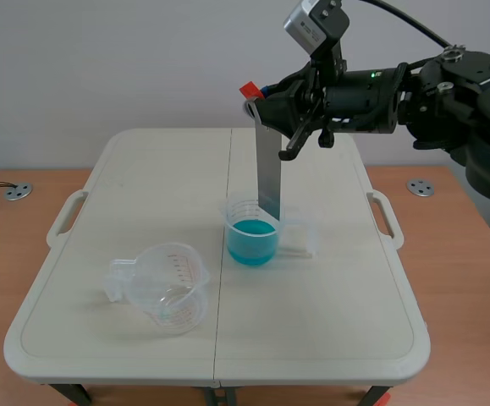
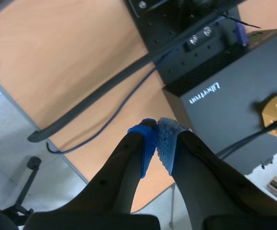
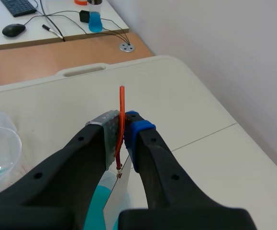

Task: Hold the metal plate by the orange handle, dip it into the blue solution, take it out and point at it, then put the plate back in the beaker on the left.
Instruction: 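Lower the plate into the blue solution, then hold the plate still in the solution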

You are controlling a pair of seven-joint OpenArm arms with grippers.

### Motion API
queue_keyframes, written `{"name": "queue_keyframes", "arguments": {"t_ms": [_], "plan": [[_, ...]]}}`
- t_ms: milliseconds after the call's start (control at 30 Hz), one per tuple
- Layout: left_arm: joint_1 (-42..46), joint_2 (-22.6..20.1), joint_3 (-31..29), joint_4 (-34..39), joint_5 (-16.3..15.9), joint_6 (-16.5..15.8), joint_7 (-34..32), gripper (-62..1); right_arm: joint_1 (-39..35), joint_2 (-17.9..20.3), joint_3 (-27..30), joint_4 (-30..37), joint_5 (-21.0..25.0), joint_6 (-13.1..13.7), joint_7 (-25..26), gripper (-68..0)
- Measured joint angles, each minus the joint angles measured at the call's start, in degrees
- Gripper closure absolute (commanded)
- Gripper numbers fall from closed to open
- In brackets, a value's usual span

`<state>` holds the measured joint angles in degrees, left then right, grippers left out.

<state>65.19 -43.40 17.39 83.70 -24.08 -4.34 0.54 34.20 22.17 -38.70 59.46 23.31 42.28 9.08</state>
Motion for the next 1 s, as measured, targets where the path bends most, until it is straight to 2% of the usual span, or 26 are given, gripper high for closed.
{"name": "queue_keyframes", "arguments": {"t_ms": [367,700,1000], "plan": [[-0.09,-0.13,1.36,0.00,0.00,0.00,0.00,-4.5,-1.84,-1.20,-0.61,-4.63,-3.96,-0.02,3.10,-1.3],[-0.09,-0.13,1.33,0.00,0.00,0.00,0.00,-4.5,-1.49,-4.13,-3.21,-10.56,-8.94,-0.02,7.58,-1.3],[-0.11,-0.13,1.33,0.00,0.00,0.02,0.00,-4.5,-1.38,-4.55,-3.21,-12.07,-9.66,-0.04,9.70,-1.3]]}}
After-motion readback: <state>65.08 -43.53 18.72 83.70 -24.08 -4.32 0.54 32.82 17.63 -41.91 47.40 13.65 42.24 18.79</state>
